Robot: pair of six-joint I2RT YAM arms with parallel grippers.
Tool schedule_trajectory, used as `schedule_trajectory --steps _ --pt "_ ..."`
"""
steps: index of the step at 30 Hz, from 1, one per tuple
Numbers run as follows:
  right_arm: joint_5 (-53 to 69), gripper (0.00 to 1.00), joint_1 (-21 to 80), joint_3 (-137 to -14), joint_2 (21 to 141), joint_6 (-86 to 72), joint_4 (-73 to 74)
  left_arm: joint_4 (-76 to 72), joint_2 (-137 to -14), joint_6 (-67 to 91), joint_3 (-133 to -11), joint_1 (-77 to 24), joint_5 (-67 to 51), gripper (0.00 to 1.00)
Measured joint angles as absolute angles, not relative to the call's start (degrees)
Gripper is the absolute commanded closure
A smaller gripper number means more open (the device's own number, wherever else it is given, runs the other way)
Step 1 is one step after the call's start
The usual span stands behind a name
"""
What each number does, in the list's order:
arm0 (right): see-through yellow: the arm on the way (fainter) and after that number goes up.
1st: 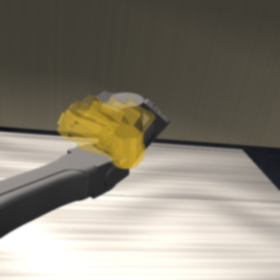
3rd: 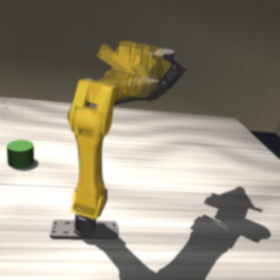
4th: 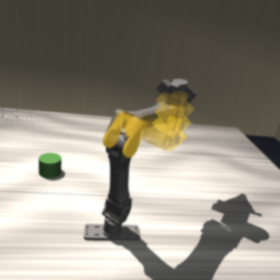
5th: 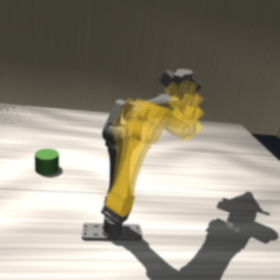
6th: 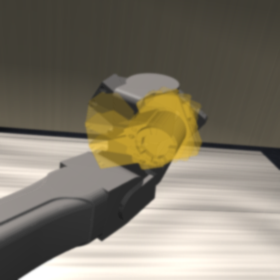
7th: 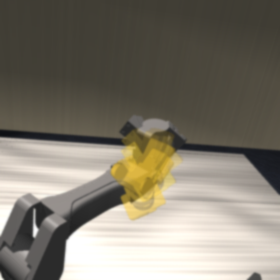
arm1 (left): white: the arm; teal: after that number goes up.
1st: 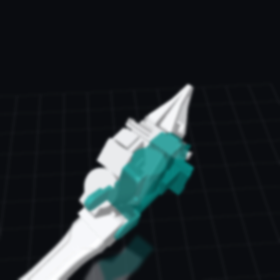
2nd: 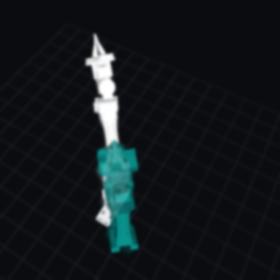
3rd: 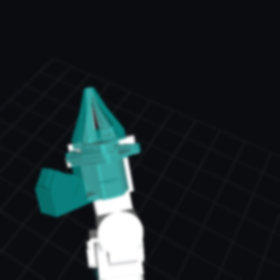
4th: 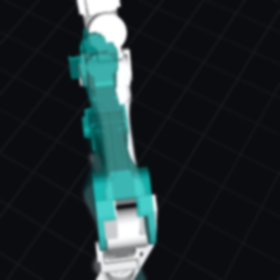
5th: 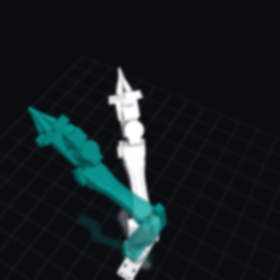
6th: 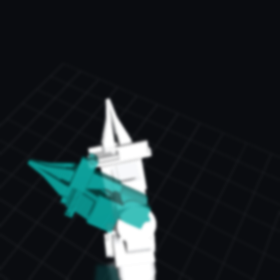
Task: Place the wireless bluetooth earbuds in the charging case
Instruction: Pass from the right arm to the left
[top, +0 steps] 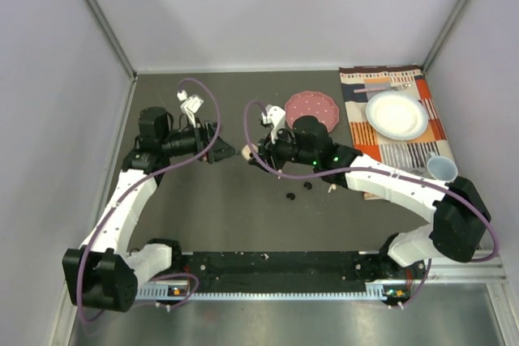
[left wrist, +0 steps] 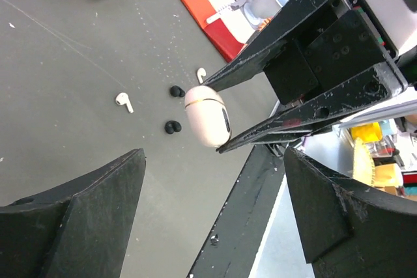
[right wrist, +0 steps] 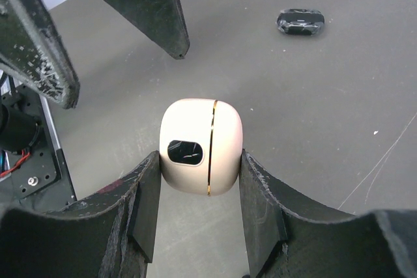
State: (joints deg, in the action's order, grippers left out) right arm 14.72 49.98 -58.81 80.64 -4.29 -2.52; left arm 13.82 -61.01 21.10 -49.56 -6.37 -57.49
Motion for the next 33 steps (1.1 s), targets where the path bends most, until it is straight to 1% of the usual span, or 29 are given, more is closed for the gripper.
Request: schedule_trajectory --steps 6,9,14,15,16,18,20,22,23,25,26,28,32,33 --pt "14.92 0.95 50.04 -58.81 80.64 -3.31 -2.20 15.33 -64.10 21.98 -51.18 -7.53 -57.63 0.12" --pt "14.92 0.95 50.13 -58.81 80.64 -2.98 -2.09 17.91 -65.34 21.45 -52.18 -8.08 -56.88 0.17" --pt "14.98 0.95 50.24 -58.81 80.64 -3.01 -2.09 19.86 -67.68 20.93 -53.39 -9.58 -55.27 0.20" --pt "15.09 0.95 50.26 -58.81 80.64 -3.03 -2.09 20.12 -68.10 20.88 -53.56 -10.07 -54.87 0.22" --pt "15.14 0.95 50.35 -58.81 80.64 -3.09 -2.11 20.32 -68.47 20.86 -53.69 -10.57 -54.50 0.27" --pt "15.31 0.95 50.50 -58.81 80.64 -3.25 -2.15 20.73 -69.08 20.82 -54.08 -11.55 -54.13 0.28" --pt "15.70 0.95 50.63 -58.81 80.64 -3.55 -2.15 20.88 -69.65 20.78 -54.46 -12.51 -53.91 0.37" --pt "15.94 0.95 50.83 -58.81 80.64 -3.73 -2.17 20.99 -70.08 20.75 -54.65 -13.34 -53.49 0.39" --pt "16.05 0.95 50.94 -58.81 80.66 -3.88 -2.17 21.08 -70.19 20.64 -54.68 -13.78 -53.25 0.46" --pt "16.21 0.95 51.16 -58.81 80.68 -4.12 -2.22 21.12 -70.48 20.56 -54.72 -14.33 -52.97 0.51" --pt "16.21 0.95 51.24 -58.81 80.73 -4.19 -2.26 21.12 -70.59 20.40 -54.74 -14.52 -52.90 0.57" --pt "16.16 0.95 51.33 -58.81 80.84 -4.25 -2.33 21.12 -70.72 20.25 -54.76 -14.72 -53.01 0.63" --pt "15.88 0.93 51.33 -58.81 81.28 -4.29 -2.35 21.65 -70.78 19.64 -55.22 -14.79 -53.01 0.82" --pt "15.70 0.92 51.37 -58.81 81.28 -4.29 -2.35 21.74 -70.78 19.38 -55.31 -14.79 -52.90 0.91"
